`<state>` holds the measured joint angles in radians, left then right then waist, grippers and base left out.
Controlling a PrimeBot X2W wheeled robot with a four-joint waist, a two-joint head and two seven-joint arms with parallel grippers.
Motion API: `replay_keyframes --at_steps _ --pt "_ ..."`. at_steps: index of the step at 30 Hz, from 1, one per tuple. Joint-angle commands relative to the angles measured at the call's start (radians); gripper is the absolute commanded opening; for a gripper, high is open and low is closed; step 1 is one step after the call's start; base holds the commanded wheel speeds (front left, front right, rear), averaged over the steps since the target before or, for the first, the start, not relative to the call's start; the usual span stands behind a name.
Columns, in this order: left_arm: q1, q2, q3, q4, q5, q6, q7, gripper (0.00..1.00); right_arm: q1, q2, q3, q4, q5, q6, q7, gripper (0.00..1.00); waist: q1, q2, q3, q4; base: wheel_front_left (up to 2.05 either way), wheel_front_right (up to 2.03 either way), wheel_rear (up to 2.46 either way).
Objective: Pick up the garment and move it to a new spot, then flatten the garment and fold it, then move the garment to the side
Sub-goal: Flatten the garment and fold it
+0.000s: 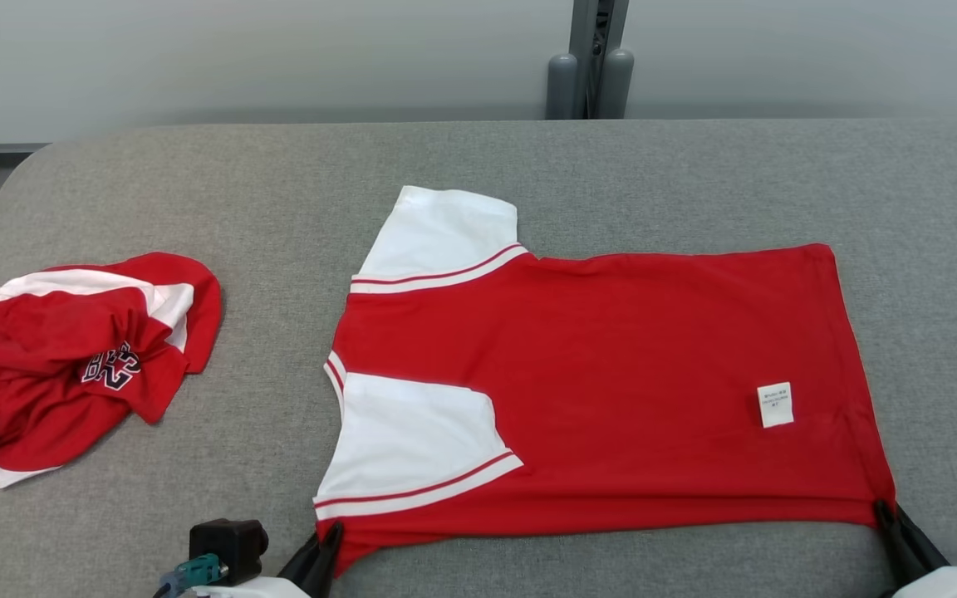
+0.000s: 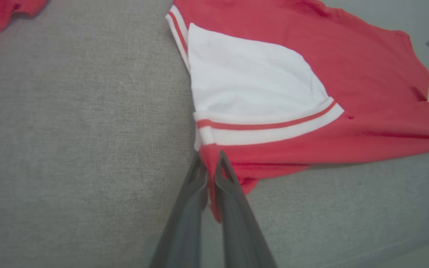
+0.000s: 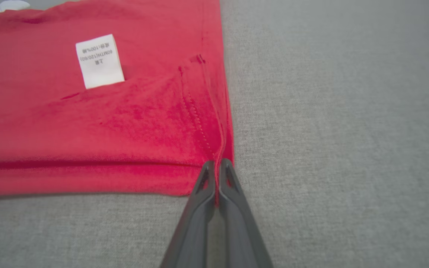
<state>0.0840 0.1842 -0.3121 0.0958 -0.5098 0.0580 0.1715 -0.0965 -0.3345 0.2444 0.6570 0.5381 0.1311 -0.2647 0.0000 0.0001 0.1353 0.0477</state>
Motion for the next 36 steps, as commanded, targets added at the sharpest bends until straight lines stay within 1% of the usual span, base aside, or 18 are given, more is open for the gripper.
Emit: replay_keyframes --at_steps 1,7,8,9,10,11,12,17,18,22,26,28,33,36 --pt "0.014 0.011 0.003 -0.011 -0.005 0.014 0.015 0.0 0.035 -0.007 -0.005 -0.002 0.003 0.0 0.002 0.0 0.0 -0.0001 -0.004 -0.007 0.0 0.0 0.0" --pt "0.042 0.012 0.003 -0.031 -0.009 0.042 0.044 0.0 0.048 0.0 -0.022 -0.006 -0.009 -0.001 0.002 0.0 0.0 -0.0001 -0.014 -0.021 0.0 0.0 0.0" --pt "0.046 0.011 0.003 -0.03 -0.01 0.048 0.051 0.0 0.044 0.002 -0.031 -0.008 -0.017 -0.002 0.002 0.14 0.0 -0.0001 -0.015 -0.023 0.0 0.0 0.0" --pt "0.048 0.01 0.005 -0.031 -0.009 0.056 0.055 0.29 0.04 0.002 -0.041 -0.011 -0.025 -0.002 0.002 0.76 0.0 -0.0001 -0.017 -0.025 0.0 0.0 0.0" --pt "0.049 0.01 0.008 -0.033 -0.004 0.065 0.056 0.65 0.036 0.002 -0.055 -0.017 -0.036 -0.002 0.002 1.0 0.0 -0.0001 -0.019 -0.026 0.0 0.0 0.0" --pt "0.049 0.01 0.012 -0.035 -0.001 0.076 0.059 0.95 0.033 0.004 -0.071 -0.026 -0.048 -0.002 0.002 1.0 0.0 -0.0001 -0.02 -0.026 0.0 0.0 0.0" --pt "0.048 0.011 0.014 -0.039 0.002 0.081 0.061 1.0 0.033 0.007 -0.086 -0.038 -0.065 0.0 0.001 1.0 0.0 -0.0001 -0.022 -0.027 0.0 0.0 0.0" --pt "0.037 0.015 0.053 -0.055 0.0 0.12 0.034 1.0 0.033 0.033 -0.202 -0.122 -0.183 0.0 0.001 1.0 0.0 -0.0001 -0.029 -0.037 0.0 0.0 0.0" --pt "0.037 0.015 0.053 -0.055 0.0 0.12 0.034 1.0 0.033 0.033 -0.202 -0.122 -0.183 0.0 0.001 1.0 0.0 -0.0001 -0.029 -0.037 0.0 0.0 0.0" --pt "0.009 0.023 0.085 -0.069 0.011 0.134 -0.016 1.0 0.027 0.089 -0.273 -0.223 -0.271 0.0 0.001 1.0 0.0 -0.0001 -0.034 -0.045 0.0 0.0 0.0" --pt "-0.042 0.014 0.095 -0.066 0.018 0.125 -0.069 1.0 0.015 0.143 -0.272 -0.301 -0.325 0.0 0.001 1.0 0.0 -0.0001 -0.032 -0.054 0.0 0.0 0.0" --pt "-0.075 0.01 0.089 -0.046 0.012 0.112 -0.076 1.0 0.002 0.163 -0.256 -0.321 -0.339 0.0 0.001 1.0 0.0 -0.0001 -0.025 -0.062 0.0 0.0 0.0" --pt "-0.2 0.003 0.069 0.017 0.018 0.072 -0.091 1.0 -0.039 0.193 -0.214 -0.338 -0.35 0.0 0.001 1.0 0.0 -0.0001 0.012 -0.08 0.0 0.0 0.0" --pt "-0.292 0.003 0.051 0.075 0.026 0.045 -0.077 1.0 -0.064 0.202 -0.192 -0.338 -0.349 0.0 0.001 1.0 0.0 -0.0001 0.043 -0.09 0.0 0.0 0.0"
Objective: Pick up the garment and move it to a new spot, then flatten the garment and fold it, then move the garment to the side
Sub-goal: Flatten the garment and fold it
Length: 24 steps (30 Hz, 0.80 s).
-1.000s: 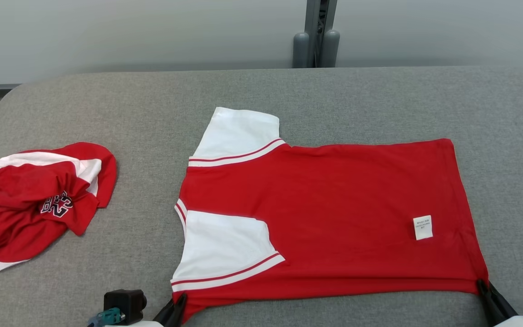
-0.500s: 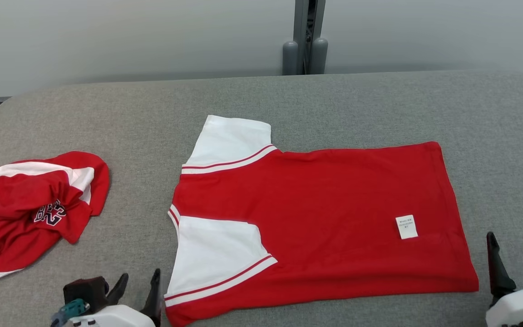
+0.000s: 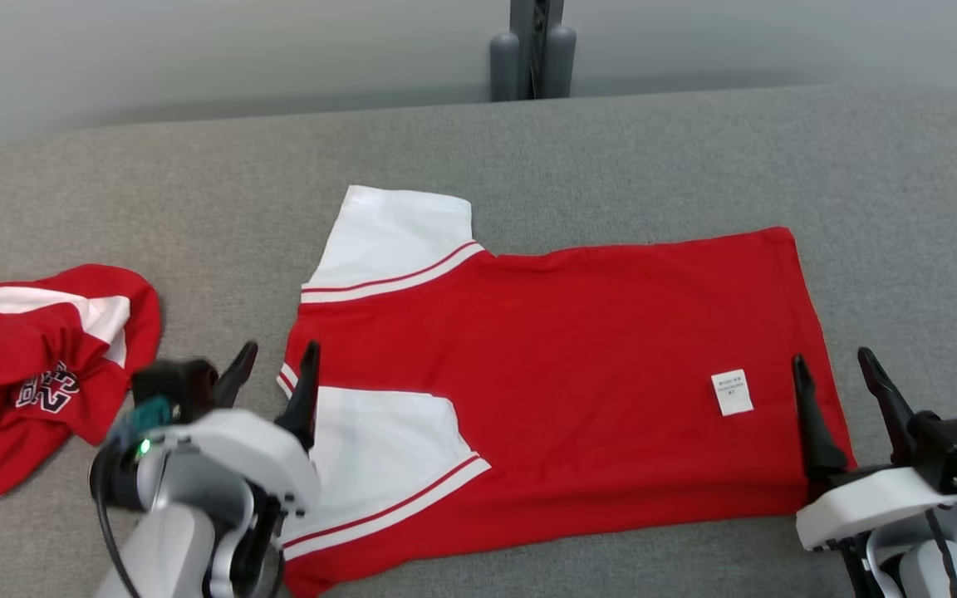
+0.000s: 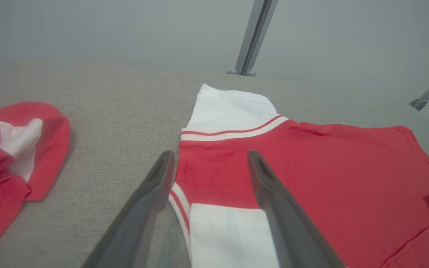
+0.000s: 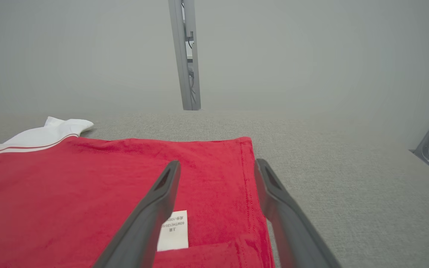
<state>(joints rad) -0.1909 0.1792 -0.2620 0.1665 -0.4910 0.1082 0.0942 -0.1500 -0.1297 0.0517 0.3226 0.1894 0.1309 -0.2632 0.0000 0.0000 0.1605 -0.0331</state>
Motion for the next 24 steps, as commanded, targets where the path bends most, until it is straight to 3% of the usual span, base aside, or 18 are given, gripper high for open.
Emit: replay_keyframes --at_steps 1,5,14,17,24 --pt "-0.055 0.006 -0.004 0.023 0.002 -0.018 0.014 1.0 -0.018 0.0 0.008 -0.004 0.0 0.0 -0.001 1.0 0.0 0.0 0.03 -0.013 0.0 0.0 0.0" --pt "-0.215 0.003 -0.01 0.105 -0.04 -0.06 0.116 1.0 -0.049 0.005 0.029 0.0 0.009 0.0 -0.001 1.0 0.0 0.0 0.08 -0.027 0.0 0.0 0.0" --pt "-0.621 0.005 0.013 0.351 -0.127 -0.073 0.421 1.0 -0.137 0.01 0.055 -0.019 0.001 0.0 -0.001 1.0 0.0 0.0 0.23 -0.073 0.0 0.0 0.0" --pt "-0.743 0.036 0.01 0.431 -0.142 -0.078 0.541 1.0 -0.163 0.017 0.068 -0.027 -0.002 0.0 -0.001 1.0 0.0 0.0 0.274 -0.099 0.0 0.0 0.0" --pt "-0.923 0.074 -0.006 0.568 -0.134 -0.095 0.647 1.0 -0.198 0.042 0.084 -0.026 0.003 0.0 -0.001 1.0 0.0 0.0 0.334 -0.149 0.0 0.0 0.0"
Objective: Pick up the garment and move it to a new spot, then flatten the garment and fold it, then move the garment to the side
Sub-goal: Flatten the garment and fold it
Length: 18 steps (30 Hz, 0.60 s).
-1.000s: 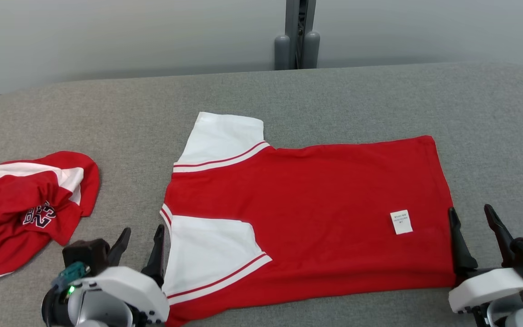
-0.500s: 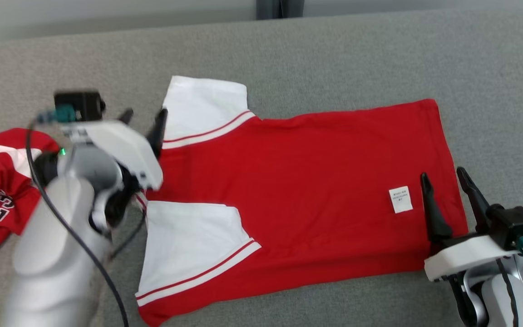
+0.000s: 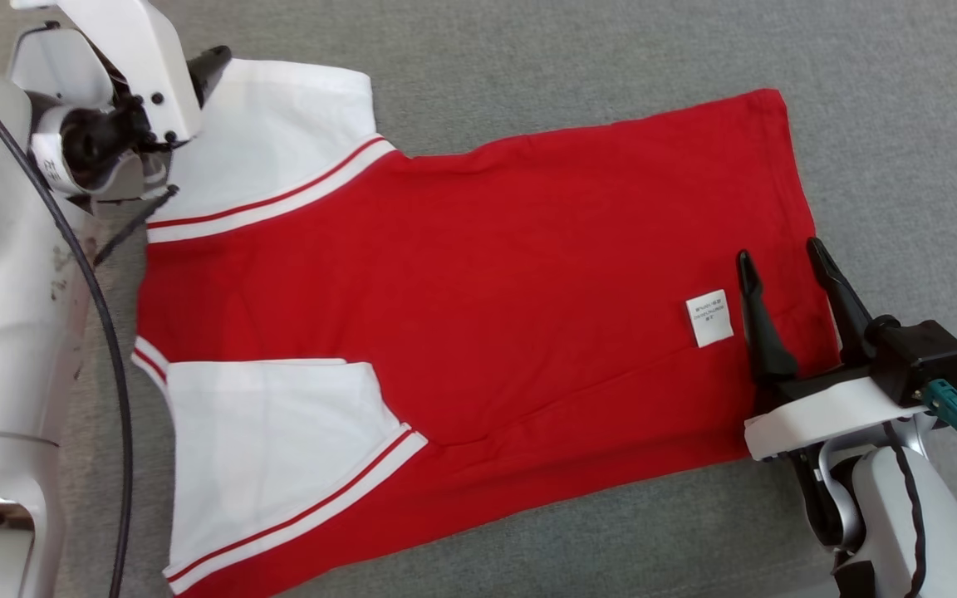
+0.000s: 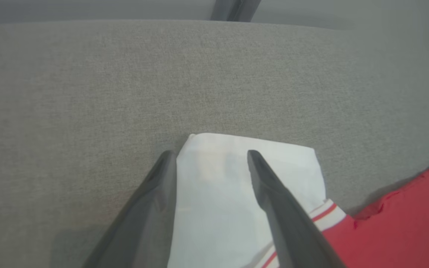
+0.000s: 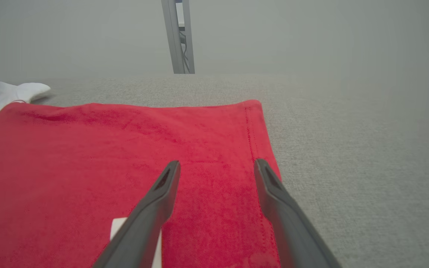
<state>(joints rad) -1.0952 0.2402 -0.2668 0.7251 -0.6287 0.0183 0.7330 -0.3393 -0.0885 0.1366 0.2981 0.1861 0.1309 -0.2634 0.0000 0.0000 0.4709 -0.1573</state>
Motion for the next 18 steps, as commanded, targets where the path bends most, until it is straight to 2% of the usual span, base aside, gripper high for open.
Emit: replay_keyframes --at_steps 1,11,18 --pt "-0.031 0.011 -0.006 0.027 0.006 -0.008 0.016 1.0 -0.013 0.004 0.002 -0.001 0.007 0.0 0.0 1.0 0.0 0.0 0.029 -0.031 0.0 0.0 0.0" --pt "-0.112 0.049 -0.062 0.154 0.076 -0.001 -0.005 1.0 -0.029 0.014 0.017 0.003 0.014 0.0 0.0 1.0 0.0 0.0 0.054 -0.072 0.0 0.0 0.0" --pt "-0.128 0.061 -0.092 0.22 0.103 -0.019 -0.037 1.0 -0.027 0.016 0.016 0.008 0.012 0.0 0.0 1.0 0.0 0.0 0.052 -0.078 0.0 0.0 0.0"
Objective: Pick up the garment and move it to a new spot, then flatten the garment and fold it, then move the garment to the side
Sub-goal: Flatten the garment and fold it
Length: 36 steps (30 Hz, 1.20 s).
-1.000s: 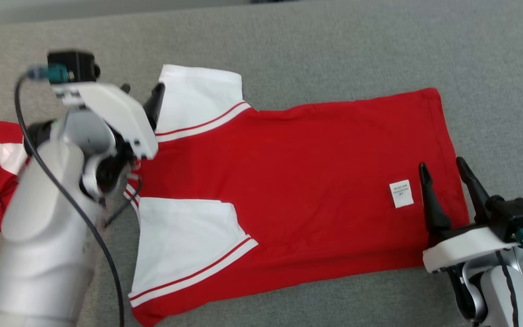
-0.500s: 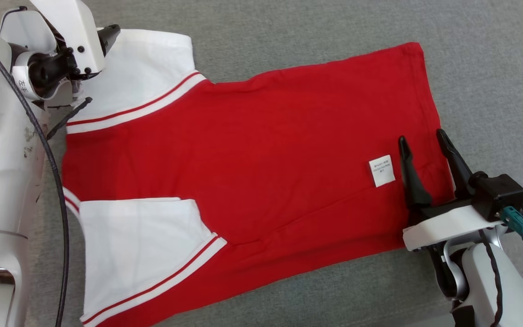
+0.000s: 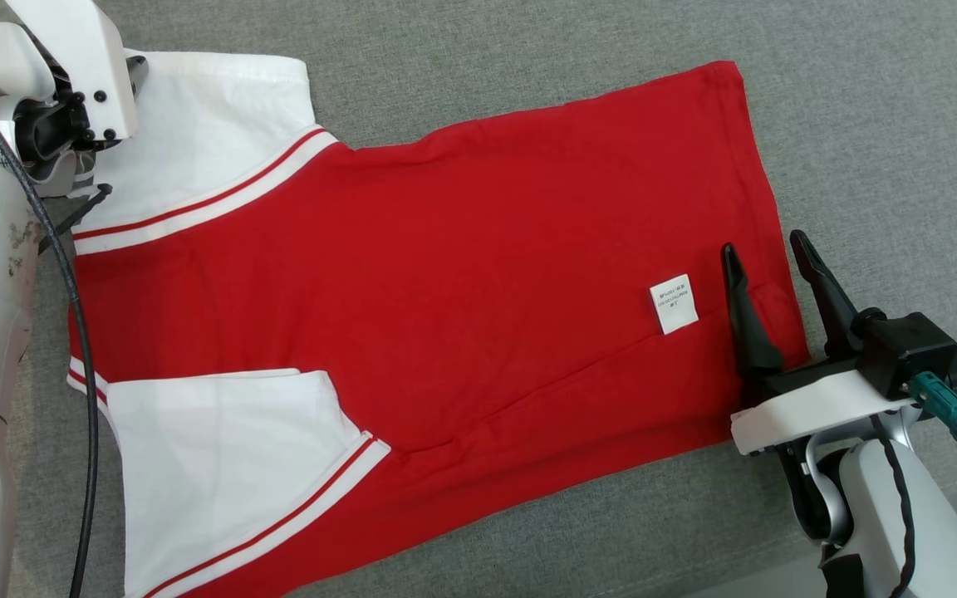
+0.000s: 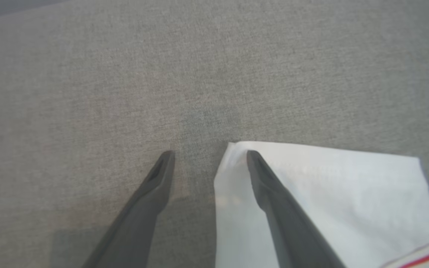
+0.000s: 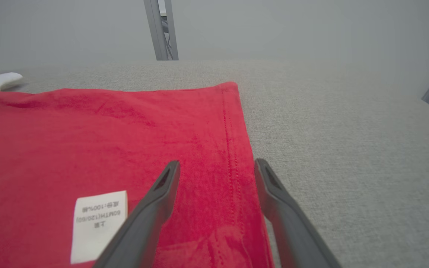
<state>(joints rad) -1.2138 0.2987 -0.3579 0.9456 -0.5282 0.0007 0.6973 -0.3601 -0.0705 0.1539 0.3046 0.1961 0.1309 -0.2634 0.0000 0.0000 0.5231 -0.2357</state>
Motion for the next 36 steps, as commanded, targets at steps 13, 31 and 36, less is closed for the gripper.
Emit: replay_keyframes --at_steps 13,31,36 --pt "-0.034 -0.014 -0.004 0.061 -0.024 -0.063 -0.105 0.0 -0.046 -0.025 -0.003 -0.016 0.006 0.0 0.0 1.0 0.0 0.0 -0.011 0.017 0.0 0.0 0.0" --pt "-0.001 -0.048 -0.043 0.05 -0.057 -0.121 -0.182 0.0 -0.484 -0.173 0.201 0.296 0.306 0.0 0.429 1.0 0.0 0.0 -0.058 0.046 0.0 0.0 0.0" --pt "-0.008 -0.053 -0.066 0.036 -0.056 -0.125 -0.166 0.0 -0.59 -0.193 0.254 0.39 0.349 0.0 0.622 1.0 0.0 0.0 -0.057 0.067 0.0 0.0 0.0"
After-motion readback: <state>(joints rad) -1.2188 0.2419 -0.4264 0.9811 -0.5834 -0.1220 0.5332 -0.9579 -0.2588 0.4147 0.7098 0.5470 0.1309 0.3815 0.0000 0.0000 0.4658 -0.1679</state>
